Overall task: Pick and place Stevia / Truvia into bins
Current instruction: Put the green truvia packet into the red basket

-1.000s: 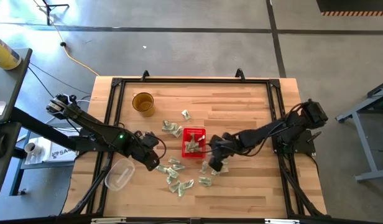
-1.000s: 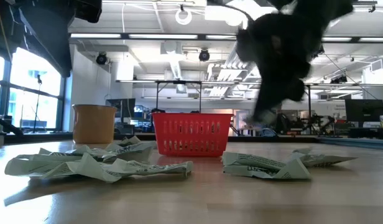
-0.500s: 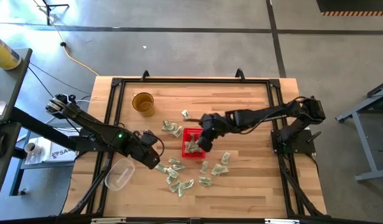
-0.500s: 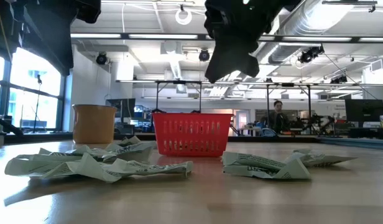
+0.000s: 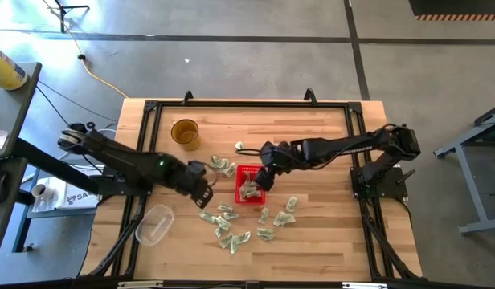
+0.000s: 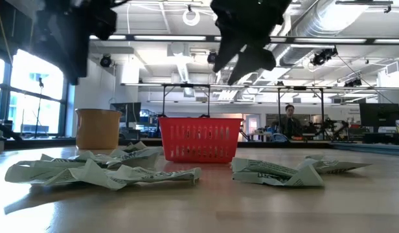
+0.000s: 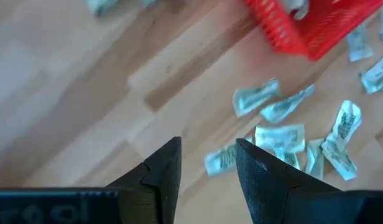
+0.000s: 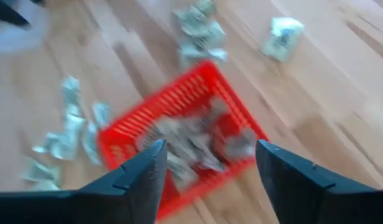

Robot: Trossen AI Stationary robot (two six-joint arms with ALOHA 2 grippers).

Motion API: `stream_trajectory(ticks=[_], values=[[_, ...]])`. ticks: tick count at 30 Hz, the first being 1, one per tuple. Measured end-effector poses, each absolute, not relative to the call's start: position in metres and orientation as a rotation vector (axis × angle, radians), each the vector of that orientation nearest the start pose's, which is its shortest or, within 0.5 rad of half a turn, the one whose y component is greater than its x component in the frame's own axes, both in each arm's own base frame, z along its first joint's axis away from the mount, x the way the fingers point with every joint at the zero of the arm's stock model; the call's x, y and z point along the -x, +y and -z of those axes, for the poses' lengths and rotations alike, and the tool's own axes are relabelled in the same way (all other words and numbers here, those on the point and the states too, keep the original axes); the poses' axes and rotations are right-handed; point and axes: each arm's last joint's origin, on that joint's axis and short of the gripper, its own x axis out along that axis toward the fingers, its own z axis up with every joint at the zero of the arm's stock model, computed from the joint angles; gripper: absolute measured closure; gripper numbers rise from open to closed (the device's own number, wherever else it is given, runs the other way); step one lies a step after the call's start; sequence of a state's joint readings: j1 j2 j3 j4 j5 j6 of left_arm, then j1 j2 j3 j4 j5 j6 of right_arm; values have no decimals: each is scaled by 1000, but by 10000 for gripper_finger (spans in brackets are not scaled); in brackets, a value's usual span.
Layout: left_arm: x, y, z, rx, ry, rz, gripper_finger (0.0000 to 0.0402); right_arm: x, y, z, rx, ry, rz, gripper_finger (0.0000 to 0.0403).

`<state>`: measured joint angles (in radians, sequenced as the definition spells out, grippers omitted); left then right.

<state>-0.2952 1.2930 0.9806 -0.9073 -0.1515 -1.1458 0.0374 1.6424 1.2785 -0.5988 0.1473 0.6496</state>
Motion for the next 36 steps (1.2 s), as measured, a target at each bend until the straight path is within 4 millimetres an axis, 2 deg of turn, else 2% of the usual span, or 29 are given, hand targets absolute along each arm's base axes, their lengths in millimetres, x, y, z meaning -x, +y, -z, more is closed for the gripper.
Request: stream_trajectory(ticks=[5, 9, 11, 16, 19, 24, 29, 36], values=[[-239, -42, -253, 512, 1031, -382, 218, -333, 8, -252, -422, 1036, 410, 141], [-244, -24, -254, 343, 1029, -312, 218, -323, 12, -247, -371, 1141, 418, 139], [-244, -11, -254, 352, 1044, -312, 218, -321, 13, -246, -360, 1160, 435, 139], [-243, 33, -249, 573, 1060, -401, 218, -323, 8, -247, -420, 1106, 521, 139], [-242, 50, -251, 516, 1026, -435, 218, -329, -3, -250, -459, 1022, 567, 139], [-244, 51, -251, 96, 1068, -225, 218, -333, -18, -252, -500, 968, 581, 139], [-255, 53, -233, -33, 1162, -124, 218, -333, -21, -252, -513, 968, 583, 139], [-272, 59, -192, -267, 1340, 22, 218, -334, -21, -252, -561, 949, 607, 139]])
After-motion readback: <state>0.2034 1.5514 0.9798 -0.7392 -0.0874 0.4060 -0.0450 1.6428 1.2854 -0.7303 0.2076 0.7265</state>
